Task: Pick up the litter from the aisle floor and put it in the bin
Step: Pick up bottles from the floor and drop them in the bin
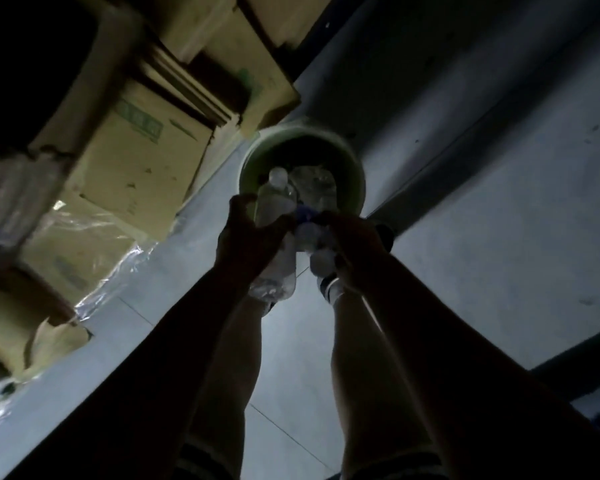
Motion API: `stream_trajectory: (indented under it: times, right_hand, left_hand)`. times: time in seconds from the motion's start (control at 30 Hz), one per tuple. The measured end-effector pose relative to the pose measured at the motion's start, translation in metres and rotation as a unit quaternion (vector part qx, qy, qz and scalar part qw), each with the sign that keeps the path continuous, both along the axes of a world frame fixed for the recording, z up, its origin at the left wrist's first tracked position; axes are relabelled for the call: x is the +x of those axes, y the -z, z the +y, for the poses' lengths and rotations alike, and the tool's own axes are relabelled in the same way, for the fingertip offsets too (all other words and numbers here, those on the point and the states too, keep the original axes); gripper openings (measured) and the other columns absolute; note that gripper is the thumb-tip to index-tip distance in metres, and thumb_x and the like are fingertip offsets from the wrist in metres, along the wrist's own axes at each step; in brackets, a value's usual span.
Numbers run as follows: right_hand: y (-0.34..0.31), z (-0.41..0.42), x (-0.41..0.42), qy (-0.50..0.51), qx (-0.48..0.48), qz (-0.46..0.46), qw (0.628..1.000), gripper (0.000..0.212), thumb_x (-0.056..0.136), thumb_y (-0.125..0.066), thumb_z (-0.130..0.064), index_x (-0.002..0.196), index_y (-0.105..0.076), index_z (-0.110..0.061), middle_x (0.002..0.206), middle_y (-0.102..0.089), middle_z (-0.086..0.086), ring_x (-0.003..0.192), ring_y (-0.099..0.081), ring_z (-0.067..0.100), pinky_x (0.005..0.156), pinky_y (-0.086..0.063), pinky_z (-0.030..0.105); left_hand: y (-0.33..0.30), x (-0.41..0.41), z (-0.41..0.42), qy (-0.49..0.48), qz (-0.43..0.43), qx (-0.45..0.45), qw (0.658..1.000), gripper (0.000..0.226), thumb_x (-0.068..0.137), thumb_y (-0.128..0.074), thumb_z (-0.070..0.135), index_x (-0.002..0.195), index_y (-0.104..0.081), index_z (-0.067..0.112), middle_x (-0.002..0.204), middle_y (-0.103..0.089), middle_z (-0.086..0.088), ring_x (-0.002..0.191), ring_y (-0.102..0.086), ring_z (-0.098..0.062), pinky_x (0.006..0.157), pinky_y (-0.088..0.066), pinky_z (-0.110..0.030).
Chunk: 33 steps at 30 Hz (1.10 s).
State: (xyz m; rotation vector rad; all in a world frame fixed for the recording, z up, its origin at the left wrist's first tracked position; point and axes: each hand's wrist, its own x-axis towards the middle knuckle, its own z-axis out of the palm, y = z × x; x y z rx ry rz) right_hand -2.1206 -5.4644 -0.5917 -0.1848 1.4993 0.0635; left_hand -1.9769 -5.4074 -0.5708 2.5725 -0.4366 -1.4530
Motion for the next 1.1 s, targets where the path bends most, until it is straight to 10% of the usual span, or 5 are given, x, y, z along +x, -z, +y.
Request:
stream_trajectory:
  times: [0.2,0.37,0.63,0.93,1.1]
  right_hand:
    - [0.039,-0.006,0.001,0.128,-0.031,-0.036,0.991,0.048,0.102,-0.055,-0.024,0.146,-0.045,-0.009,0.146,-0.053,0.013,0.126,-0.057,0.025,0.087,-0.054,0.031]
    - [0.005,0.01,-0.01,0.068,-0.007,-0.023,0.997,0.026,0.101,-0.054,-0.037,0.121,-0.058,-0.021,0.113,-0.071,0.012,0.104,-0.069,0.03,0.079,-0.058,0.04]
    - [-0.087,0.009,-0.014,-0.037,-0.037,0.047,0.998,0.008,0.101,-0.054,-0.033,0.097,-0.058,-0.026,0.108,-0.068,0.008,0.095,-0.07,0.023,0.069,-0.057,0.031]
    - [-0.221,-0.031,-0.027,-0.259,-0.179,0.057,0.947,0.036,0.1,-0.054,-0.033,0.127,-0.055,-0.009,0.124,-0.063,0.015,0.113,-0.062,0.03,0.097,-0.051,0.047]
    - [-0.31,-0.046,-0.052,-0.409,-0.277,0.065,0.867,0.041,0.103,-0.045,-0.031,0.14,-0.046,-0.013,0.14,-0.051,0.02,0.126,-0.051,0.033,0.104,-0.044,0.042]
  left_hand:
    - [0.041,0.013,-0.02,-0.046,0.044,-0.032,0.997,0.084,0.083,-0.078,0.04,0.151,-0.031,0.028,0.142,-0.051,-0.006,0.123,-0.054,-0.027,0.098,-0.052,-0.048]
    - [0.019,0.026,-0.009,-0.032,0.048,-0.017,0.998,0.062,0.09,-0.07,0.039,0.143,-0.04,0.023,0.128,-0.061,-0.007,0.112,-0.061,-0.026,0.095,-0.054,-0.049]
    - [-0.076,0.037,-0.016,0.128,-0.034,-0.049,0.99,0.049,0.091,-0.068,0.038,0.134,-0.052,0.02,0.119,-0.067,0.001,0.092,-0.06,-0.009,0.065,-0.034,-0.012]
    - [-0.221,0.022,-0.052,0.219,-0.059,-0.088,0.97,0.043,0.093,-0.064,0.039,0.132,-0.053,0.024,0.116,-0.066,0.001,0.096,-0.065,-0.015,0.084,-0.053,-0.033]
    - [-0.31,0.007,-0.051,0.242,-0.095,-0.11,0.959,0.044,0.094,-0.061,0.043,0.133,-0.05,0.025,0.116,-0.062,0.002,0.095,-0.061,-0.012,0.073,-0.045,-0.023]
